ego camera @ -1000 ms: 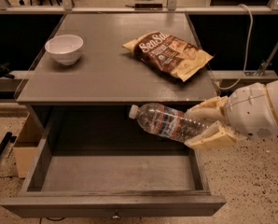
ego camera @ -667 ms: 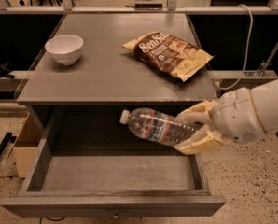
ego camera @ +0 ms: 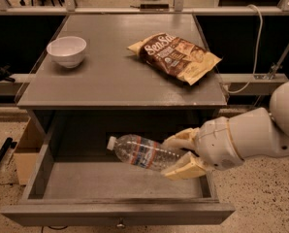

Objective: Place water bottle into top drawer

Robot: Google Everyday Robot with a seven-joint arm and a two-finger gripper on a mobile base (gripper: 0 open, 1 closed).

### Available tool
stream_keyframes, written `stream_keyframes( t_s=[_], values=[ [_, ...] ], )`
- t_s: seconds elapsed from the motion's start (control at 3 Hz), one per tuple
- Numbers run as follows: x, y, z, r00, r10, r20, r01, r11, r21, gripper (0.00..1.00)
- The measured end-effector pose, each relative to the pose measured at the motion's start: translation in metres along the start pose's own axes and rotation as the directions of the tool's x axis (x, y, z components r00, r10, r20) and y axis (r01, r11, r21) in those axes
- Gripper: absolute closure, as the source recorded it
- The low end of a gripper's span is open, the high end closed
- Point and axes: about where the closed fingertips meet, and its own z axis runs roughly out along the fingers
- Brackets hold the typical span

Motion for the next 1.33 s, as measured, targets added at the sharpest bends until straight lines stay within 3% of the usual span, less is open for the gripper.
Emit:
stream_keyframes(
  t_s=[1.0,1.33],
  values=[
    [0.002,-0.007,0.089,0.999,0.041,-0.022,-0.041,0.999,-0.014,1.0],
    [0.008,-0.029,0.117,0.997,0.036,-0.072,-0.035,0.9994,0.007,1.0]
  ],
)
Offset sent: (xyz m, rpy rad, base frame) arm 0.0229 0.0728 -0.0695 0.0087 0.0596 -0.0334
